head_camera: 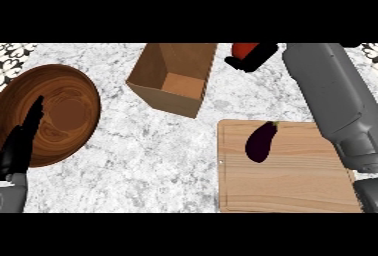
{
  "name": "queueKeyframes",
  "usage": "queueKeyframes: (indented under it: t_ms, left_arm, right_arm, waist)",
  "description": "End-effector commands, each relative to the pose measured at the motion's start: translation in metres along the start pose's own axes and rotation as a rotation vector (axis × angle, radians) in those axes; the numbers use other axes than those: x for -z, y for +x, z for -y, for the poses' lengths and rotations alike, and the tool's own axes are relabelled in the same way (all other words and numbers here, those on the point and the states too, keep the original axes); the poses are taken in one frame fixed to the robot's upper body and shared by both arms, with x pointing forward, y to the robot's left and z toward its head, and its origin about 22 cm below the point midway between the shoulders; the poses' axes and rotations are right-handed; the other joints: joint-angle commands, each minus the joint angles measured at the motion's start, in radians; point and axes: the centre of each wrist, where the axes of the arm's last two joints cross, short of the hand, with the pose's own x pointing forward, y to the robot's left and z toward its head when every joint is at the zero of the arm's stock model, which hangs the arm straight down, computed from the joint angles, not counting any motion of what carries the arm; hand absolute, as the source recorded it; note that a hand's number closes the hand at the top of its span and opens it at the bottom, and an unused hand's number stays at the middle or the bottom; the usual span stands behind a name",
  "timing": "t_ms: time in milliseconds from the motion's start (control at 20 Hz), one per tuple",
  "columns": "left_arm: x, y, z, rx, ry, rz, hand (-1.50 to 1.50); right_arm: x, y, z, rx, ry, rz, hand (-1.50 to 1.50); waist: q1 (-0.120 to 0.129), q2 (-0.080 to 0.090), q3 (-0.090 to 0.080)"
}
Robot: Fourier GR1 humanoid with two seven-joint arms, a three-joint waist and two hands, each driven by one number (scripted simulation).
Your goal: Pick the bell pepper from the cutting board and place it in the cardboard box
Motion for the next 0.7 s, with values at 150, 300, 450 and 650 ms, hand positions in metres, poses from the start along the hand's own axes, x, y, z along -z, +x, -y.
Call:
queueKeyframes:
  t_ms: [150,300,450,650]
  left_arm:
    - [0.009,-0.001,-0.008,0.001,-0.006,-0.003,0.0]
    - [-0.001,0.006,0.002,-0.007,-0.003,0.021,0.0]
    - [0.0,0.005,0.002,-0.002,-0.033,0.009,0.0]
    - [0.013,0.023,-0.003,0.001,-0.023,0.041,0.0]
  right_arm:
    - [0.068,0.053,-0.042,0.149,0.022,-0.047,1.5]
    - [0.076,0.055,-0.055,0.191,0.047,-0.095,1.5]
    - [0.091,0.068,-0.057,0.214,0.067,-0.088,1.5]
    - [0.1,0.077,-0.071,0.193,0.071,-0.14,1.5]
  waist:
    - [0.002,0.003,-0.001]
    - [0.014,0.005,0.0]
    - [0.018,0.007,0.0]
    - [0.037,0.015,-0.001]
